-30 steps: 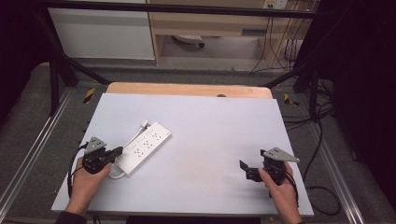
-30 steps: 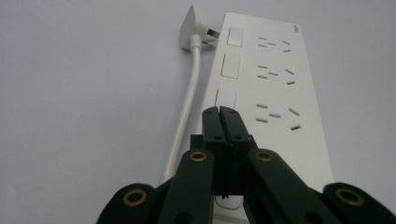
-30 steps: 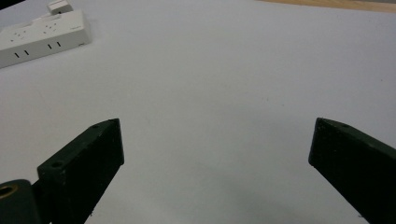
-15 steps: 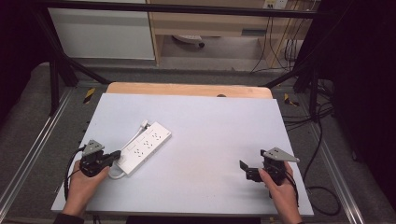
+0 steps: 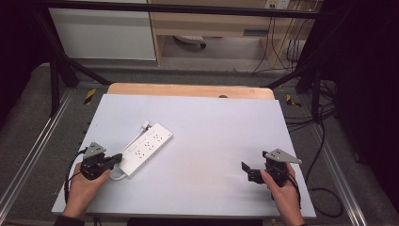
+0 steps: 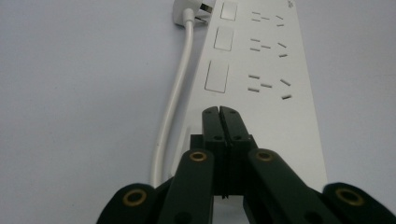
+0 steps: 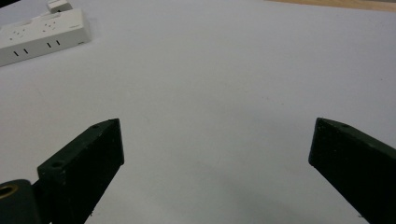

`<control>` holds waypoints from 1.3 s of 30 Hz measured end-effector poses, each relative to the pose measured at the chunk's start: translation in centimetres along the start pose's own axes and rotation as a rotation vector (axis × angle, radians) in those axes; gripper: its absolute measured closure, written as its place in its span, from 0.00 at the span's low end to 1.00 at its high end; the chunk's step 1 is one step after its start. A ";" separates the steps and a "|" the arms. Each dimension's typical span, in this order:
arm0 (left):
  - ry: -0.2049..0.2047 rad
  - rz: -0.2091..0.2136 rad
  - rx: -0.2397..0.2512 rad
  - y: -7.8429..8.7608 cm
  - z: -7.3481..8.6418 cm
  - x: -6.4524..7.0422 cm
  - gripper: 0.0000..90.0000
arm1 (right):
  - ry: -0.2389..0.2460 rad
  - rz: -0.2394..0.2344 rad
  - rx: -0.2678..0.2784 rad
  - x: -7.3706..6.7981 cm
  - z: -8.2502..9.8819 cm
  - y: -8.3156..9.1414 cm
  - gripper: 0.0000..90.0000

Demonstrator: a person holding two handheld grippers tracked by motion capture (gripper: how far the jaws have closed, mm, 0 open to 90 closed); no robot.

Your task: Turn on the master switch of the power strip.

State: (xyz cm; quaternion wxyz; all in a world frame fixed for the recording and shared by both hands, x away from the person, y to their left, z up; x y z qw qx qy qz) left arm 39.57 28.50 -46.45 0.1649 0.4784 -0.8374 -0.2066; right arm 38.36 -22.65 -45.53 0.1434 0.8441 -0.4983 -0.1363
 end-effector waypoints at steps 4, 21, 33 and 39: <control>-0.001 0.004 -0.001 0.0 0.0 0.2 1.00 | -0.001 0.000 0.000 0.0 0.0 0.0 0.04; 0.007 0.002 -0.014 -0.1 0.1 0.1 1.00 | 0.003 -0.002 -0.012 0.0 0.1 0.0 0.04; 0.014 0.006 -0.013 -0.1 0.1 0.1 1.00 | 0.005 -0.002 -0.014 0.0 0.1 -0.1 0.04; 0.015 0.005 -0.015 -0.1 0.1 0.1 1.00 | 0.003 -0.003 -0.014 0.0 0.1 0.0 0.04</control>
Point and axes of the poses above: each handheld gripper's, and its own axes: y roughly backward along the jaws, z roughly out of its underside, x roughly to its right, the point moved 5 cm from there along -y, roughly forward along the jaws, and after that the axes turned 7 degrees about x, right-handed, at the moved point
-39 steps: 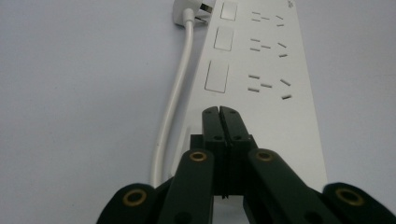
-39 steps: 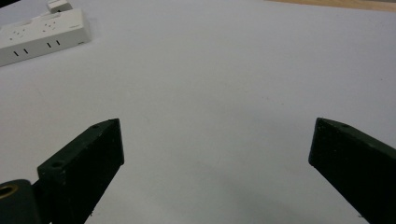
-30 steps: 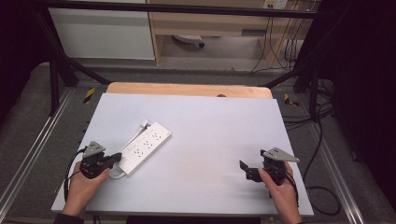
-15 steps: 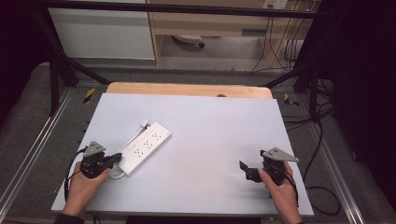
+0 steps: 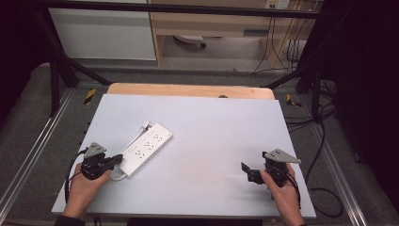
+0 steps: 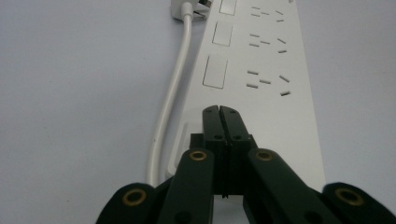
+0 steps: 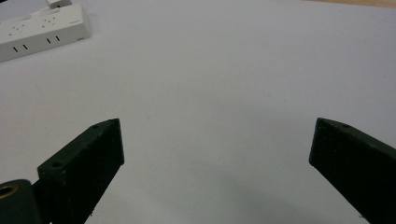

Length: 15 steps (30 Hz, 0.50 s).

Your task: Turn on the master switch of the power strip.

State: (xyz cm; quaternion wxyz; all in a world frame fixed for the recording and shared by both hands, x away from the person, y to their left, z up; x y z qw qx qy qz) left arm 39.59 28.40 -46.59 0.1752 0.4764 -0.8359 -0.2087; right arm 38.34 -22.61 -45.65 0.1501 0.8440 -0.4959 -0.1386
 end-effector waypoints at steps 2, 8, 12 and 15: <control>0.001 0.001 0.000 0.0 0.0 0.0 1.00 | 0.002 0.000 0.000 0.0 0.0 0.0 0.04; 0.010 0.013 -0.004 0.0 0.0 0.1 1.00 | -0.001 0.001 -0.002 0.0 0.0 0.0 0.04; 0.011 0.014 -0.004 0.0 0.0 0.1 1.00 | 0.000 0.001 -0.003 0.0 0.0 0.0 0.04; 0.013 0.013 -0.004 0.0 0.0 0.1 1.00 | 0.000 0.000 -0.003 0.0 0.0 0.0 0.04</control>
Point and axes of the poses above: each handheld gripper's, and its own axes: y roughly backward along the jaws, z roughly out of its underside, x roughly to its right, the point moved 5 cm from there along -y, roughly forward along the jaws, and after that the axes turned 7 degrees about x, right-handed, at the moved point
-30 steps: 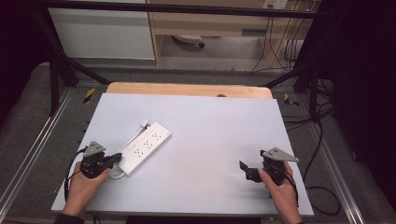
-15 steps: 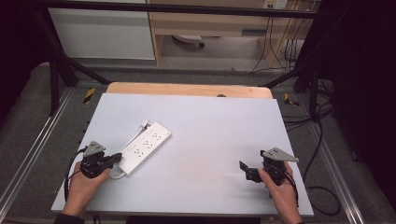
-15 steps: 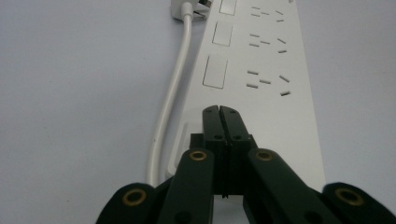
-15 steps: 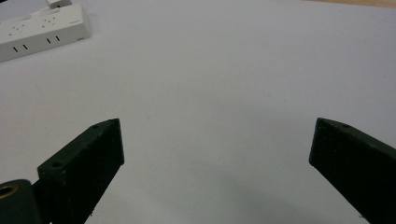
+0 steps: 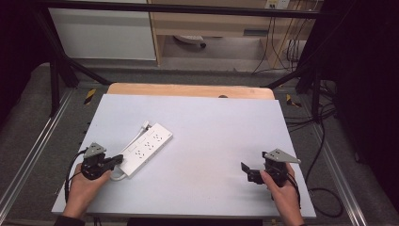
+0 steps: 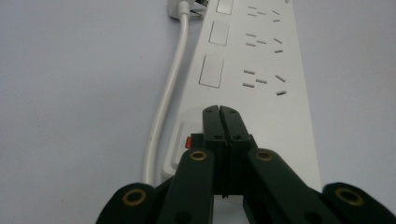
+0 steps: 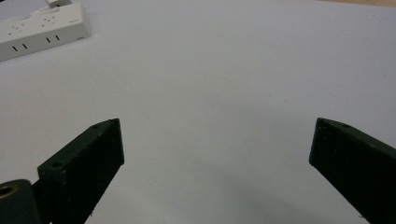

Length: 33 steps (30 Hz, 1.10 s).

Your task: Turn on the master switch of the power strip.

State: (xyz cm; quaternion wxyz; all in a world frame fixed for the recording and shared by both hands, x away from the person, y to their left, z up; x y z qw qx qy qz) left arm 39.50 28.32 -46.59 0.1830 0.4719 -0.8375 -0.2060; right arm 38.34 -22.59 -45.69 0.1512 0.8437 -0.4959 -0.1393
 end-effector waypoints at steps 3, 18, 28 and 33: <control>-0.002 -0.001 -0.001 0.0 0.0 0.0 1.00 | 0.000 0.000 0.000 0.0 0.0 0.0 0.04; 0.016 0.002 -0.004 0.0 -0.1 -0.1 1.00 | -0.001 -0.002 -0.004 0.0 0.1 -0.1 0.04; 0.030 0.009 -0.009 0.0 -0.1 -0.1 1.00 | 0.001 -0.004 -0.006 -0.1 0.1 -0.1 0.04; 0.037 0.008 -0.010 -0.1 -0.1 -0.2 1.00 | 0.000 -0.006 -0.009 -0.1 0.1 -0.1 0.04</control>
Point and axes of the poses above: each handheld gripper's, and its own axes: y roughly backward along the jaws, z roughly out of its underside, x roughly to its right, the point moved 5 cm from there along -y, roughly forward along the jaws, and after that the axes turned 7 degrees about x, right-handed, at the moved point
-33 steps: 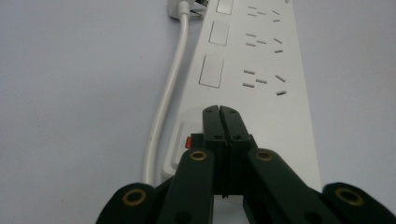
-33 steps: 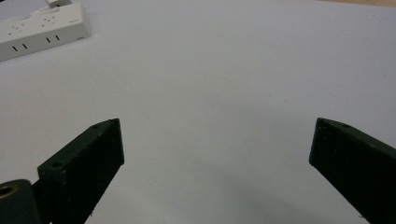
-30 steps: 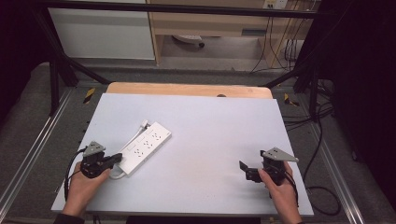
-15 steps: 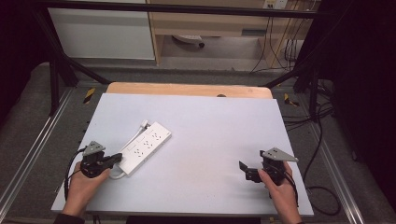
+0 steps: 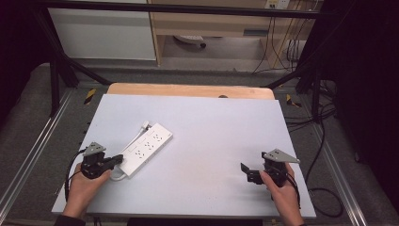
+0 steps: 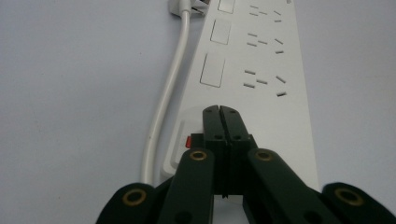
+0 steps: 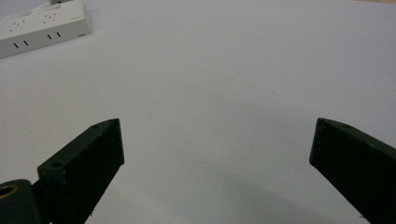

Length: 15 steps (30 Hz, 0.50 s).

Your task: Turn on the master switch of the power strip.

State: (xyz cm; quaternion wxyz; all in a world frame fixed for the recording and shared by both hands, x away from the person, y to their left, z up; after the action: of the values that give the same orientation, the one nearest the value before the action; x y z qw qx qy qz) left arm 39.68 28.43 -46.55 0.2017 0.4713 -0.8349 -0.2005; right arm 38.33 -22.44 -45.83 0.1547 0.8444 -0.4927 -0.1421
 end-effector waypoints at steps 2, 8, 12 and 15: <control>0.008 0.004 0.001 0.0 0.0 -0.1 1.00 | 0.000 0.000 -0.001 0.0 0.0 0.0 0.04; 0.013 0.007 -0.006 -0.1 0.1 -0.1 1.00 | 0.000 0.000 -0.001 0.0 0.0 0.0 0.04; 0.022 0.011 -0.005 -0.1 0.1 -0.2 1.00 | 0.003 0.000 -0.001 0.0 0.0 0.0 0.04; 0.022 0.013 -0.003 -0.1 0.1 -0.2 1.00 | 0.005 0.000 -0.001 0.0 0.0 0.0 0.04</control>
State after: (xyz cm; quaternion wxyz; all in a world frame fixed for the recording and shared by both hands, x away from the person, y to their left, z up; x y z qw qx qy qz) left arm 39.78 28.58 -46.67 0.2128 0.4676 -0.8354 -0.1955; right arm 38.32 -22.40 -45.84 0.1561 0.8447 -0.4924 -0.1403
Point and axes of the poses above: each handheld gripper's, and its own axes: y roughly backward along the jaws, z roughly out of its underside, x roughly to its right, the point moved 5 cm from there along -y, roughly forward along the jaws, and after that the axes turned 7 degrees about x, right-handed, at the moved point
